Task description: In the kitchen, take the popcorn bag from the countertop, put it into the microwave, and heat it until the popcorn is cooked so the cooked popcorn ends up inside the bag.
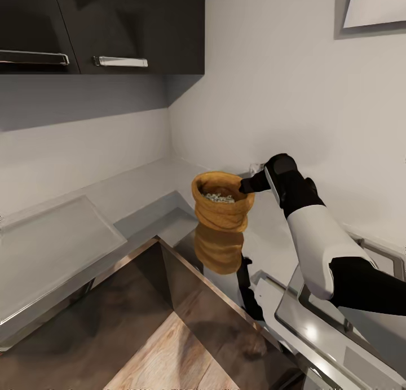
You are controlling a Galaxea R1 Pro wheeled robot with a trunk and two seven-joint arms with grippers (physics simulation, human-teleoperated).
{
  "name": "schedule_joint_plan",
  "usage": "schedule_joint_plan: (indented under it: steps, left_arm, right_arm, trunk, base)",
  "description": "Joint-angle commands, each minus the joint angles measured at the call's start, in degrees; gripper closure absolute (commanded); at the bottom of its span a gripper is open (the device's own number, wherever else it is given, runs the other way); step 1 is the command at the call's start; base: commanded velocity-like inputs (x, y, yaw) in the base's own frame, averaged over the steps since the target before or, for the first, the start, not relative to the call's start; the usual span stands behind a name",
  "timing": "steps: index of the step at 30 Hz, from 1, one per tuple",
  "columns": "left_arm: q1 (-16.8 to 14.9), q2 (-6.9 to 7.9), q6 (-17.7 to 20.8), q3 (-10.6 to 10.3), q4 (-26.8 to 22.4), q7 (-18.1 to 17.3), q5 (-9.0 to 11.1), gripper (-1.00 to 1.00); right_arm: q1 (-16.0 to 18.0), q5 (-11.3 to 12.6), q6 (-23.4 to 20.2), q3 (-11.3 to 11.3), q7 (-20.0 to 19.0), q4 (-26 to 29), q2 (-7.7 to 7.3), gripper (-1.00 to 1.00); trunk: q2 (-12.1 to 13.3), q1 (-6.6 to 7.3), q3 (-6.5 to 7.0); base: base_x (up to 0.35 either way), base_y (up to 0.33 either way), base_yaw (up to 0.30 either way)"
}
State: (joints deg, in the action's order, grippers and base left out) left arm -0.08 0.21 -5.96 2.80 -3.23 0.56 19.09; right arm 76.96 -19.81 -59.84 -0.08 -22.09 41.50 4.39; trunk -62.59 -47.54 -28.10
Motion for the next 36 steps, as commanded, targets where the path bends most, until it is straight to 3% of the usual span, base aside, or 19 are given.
schedule_joint_plan:
  steps: [1, 10, 16, 36]
  left_arm:
    - [-0.01, -0.07, -0.11, 0.27, 0.01, 0.09, 0.02, -1.00]
    - [-0.01, -0.51, -0.11, 0.36, 0.14, 0.22, 0.15, -1.00]
    - [-0.01, -0.90, -0.18, 0.36, 0.15, 0.23, 0.08, -1.00]
    - [-0.01, -0.87, -0.20, 0.36, 0.24, 0.23, 0.07, -1.00]
  right_arm:
    - [0.03, -0.57, -0.16, -0.01, -0.54, 0.18, -0.04, 1.00]
    - [0.03, -0.12, -0.16, -0.11, -0.83, 1.12, 0.00, 1.00]
    - [0.02, 0.41, -0.16, -0.18, -0.95, 5.81, 0.27, 1.00]
    - [-0.01, 0.24, -0.16, -0.24, -0.91, 5.53, 0.46, 1.00]
  trunk:
    - [-0.03, 0.01, -0.06]
    - [-0.03, 0.01, -0.06]
    - [-0.03, 0.01, -0.06]
    - [-0.03, 0.01, -0.06]
  base:
    - [-0.194, 0.000, 0.000]
    - [-0.330, 0.000, 0.000]
    - [-0.346, 0.015, 0.000]
    - [-0.346, 0.072, 0.000]
